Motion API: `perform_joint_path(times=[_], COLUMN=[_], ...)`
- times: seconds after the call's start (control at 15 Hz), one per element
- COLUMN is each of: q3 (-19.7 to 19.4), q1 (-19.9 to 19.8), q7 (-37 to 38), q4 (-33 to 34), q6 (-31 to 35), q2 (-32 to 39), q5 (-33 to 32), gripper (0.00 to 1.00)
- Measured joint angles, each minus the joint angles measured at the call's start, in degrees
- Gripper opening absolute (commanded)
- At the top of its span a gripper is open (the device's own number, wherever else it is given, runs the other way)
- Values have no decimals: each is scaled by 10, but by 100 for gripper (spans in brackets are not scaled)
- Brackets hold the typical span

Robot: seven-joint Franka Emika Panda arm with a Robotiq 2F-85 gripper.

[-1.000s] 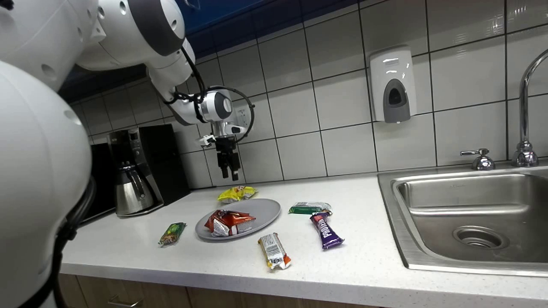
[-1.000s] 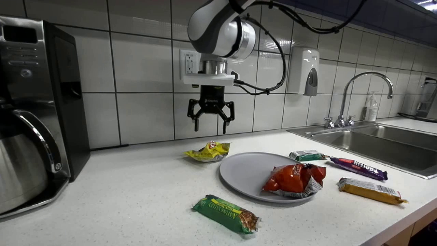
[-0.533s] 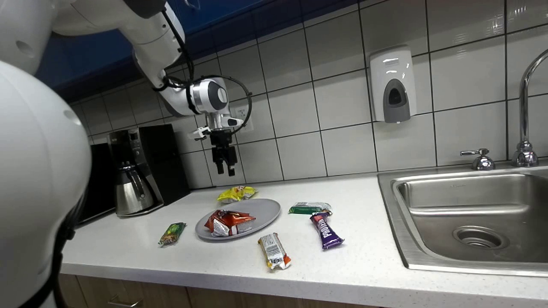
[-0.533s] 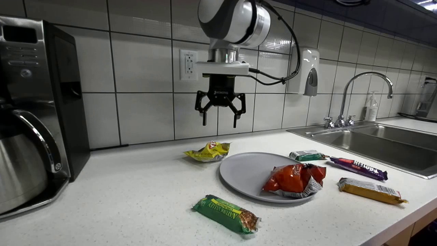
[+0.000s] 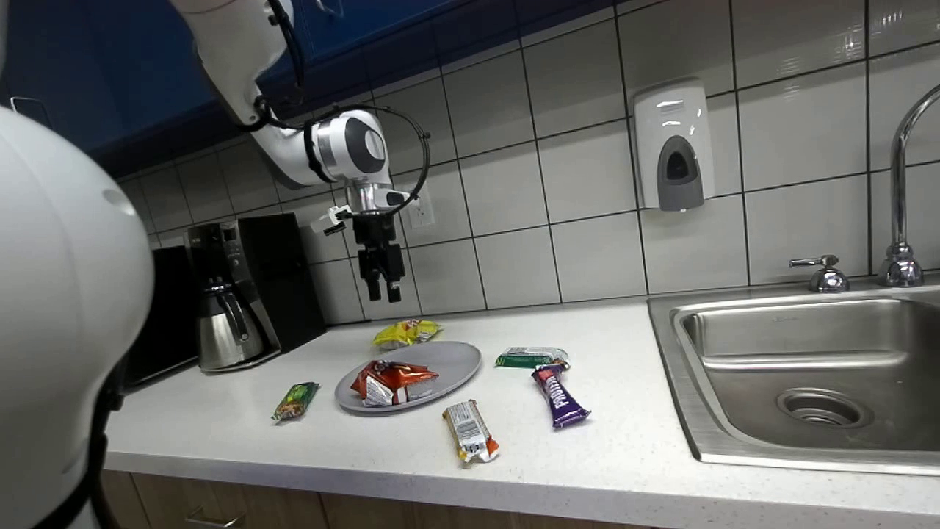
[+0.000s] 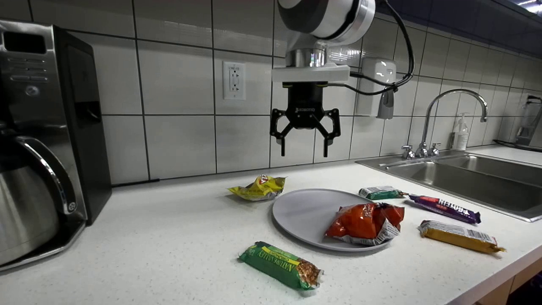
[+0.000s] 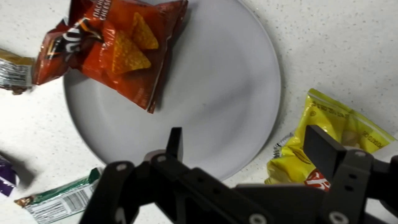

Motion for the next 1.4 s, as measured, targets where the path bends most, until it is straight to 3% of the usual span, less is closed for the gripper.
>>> perform_joint_path(times=[0.73, 1.4], q3=[0, 1], q1=[-23, -26], q7=[0, 0], q4=[-154, -174], q6=[42, 47], q2=[-85, -95], q5=[-20, -20], gripper=[100, 100])
